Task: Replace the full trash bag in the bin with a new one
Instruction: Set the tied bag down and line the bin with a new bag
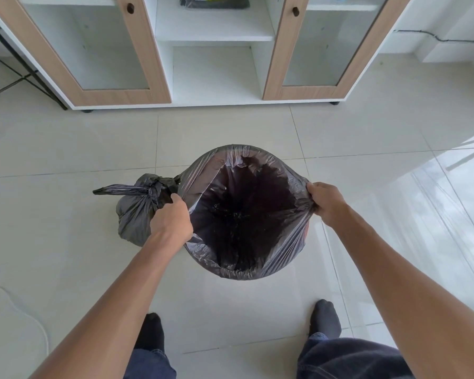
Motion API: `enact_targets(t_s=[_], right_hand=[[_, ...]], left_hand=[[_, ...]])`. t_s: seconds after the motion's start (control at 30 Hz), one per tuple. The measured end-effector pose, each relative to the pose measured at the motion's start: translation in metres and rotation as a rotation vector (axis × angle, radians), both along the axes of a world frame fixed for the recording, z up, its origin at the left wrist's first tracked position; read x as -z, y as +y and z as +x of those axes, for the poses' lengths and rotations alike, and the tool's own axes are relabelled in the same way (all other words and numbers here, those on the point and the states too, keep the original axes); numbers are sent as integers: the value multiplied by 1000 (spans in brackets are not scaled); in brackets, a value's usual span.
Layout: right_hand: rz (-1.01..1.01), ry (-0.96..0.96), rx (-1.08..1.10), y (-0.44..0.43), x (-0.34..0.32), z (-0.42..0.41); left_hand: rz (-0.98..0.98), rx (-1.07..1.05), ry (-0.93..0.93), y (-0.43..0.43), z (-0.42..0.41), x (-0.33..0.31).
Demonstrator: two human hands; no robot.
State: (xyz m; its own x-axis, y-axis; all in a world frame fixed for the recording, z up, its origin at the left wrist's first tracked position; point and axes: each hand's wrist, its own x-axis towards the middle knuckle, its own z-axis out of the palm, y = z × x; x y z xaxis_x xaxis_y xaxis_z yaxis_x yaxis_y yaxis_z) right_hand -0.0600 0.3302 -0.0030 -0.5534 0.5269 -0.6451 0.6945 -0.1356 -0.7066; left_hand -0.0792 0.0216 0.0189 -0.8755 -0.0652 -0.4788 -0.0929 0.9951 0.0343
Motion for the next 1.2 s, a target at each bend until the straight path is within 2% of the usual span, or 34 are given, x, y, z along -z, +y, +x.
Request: enact_targets(t_s=[0.23,0.4,0.57,0.77,0.87,1.0,1.2], right_hand=[[93,-86,-168,12,-5,-9],[12,-49,-219,19,-4,-10],[-47,-48,-188,20,-6,-15],[-17,-132,-105,18,10,-19],[64,-175,-69,18,22,-13],[21,-139,28,19,27,4],[-72,-59,-14,23,7,24]], left_hand=[[109,-63,-47,-5,-2,10],[135,-78,-39,-4,-2,12],[88,-52,-35,-4,-2,9],[121,-87,-49,-3,-1,11],[160,-105,-70,-3,0,9],[220,-135,-125,-8,-1,8],[322,-204,-159,-9,-1,11]])
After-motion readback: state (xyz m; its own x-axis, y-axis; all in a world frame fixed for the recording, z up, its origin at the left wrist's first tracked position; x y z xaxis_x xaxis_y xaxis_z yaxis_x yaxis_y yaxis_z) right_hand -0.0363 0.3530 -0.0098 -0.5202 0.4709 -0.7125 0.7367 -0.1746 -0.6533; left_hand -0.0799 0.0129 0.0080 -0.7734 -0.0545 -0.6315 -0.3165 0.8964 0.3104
